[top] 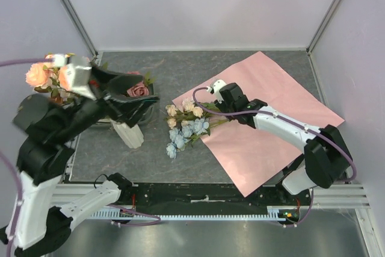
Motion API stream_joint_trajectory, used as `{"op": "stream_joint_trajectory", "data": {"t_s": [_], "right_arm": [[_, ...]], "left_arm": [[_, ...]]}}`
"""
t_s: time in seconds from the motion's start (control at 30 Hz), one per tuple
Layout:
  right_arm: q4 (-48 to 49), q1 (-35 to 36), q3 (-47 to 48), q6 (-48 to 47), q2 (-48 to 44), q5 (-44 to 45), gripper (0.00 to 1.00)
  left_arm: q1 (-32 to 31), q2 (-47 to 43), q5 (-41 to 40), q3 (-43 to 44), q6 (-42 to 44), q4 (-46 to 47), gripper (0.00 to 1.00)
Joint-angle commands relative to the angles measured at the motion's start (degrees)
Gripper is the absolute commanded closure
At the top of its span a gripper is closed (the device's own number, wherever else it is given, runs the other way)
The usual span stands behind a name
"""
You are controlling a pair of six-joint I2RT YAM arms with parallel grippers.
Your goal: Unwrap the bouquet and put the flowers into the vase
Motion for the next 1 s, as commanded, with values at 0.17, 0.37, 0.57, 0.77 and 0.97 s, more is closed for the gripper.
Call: {"op": "stream_joint_trajectory", "data": {"t_s": [0.17,0.37,0.57,0.77,0.97], "right_arm": [[8.07,-6.64,-1.34,-7.06,10.54,-4.25,0.6],[11.76,-6.73,-0.99,-10.58,15.81,-2.41,0.58],[9.57,-6.2,1.47,-10.67,16.79,0.39,0.74],[9.3,-5.76,1.38,-10.93,14.67,0.49,0.86],[11.93,-5.59,2.0,-11.9,18.09,-2.49,0.69]], "left_arm": [[0.08,8.12,21.4,-7.38,-6.77,6.08,0.11],[0.08,6.18,22.46,-12.49,-7.48,6.96,0.11],[0.08,5.83,23.34,-13.29,-7.04,6.78,0.11],[0.08,7.23,22.9,-13.9,-6.69,7.57,0.11],[0.08,8.38,23.52,-13.29,-7.13,7.93,0.11]]}}
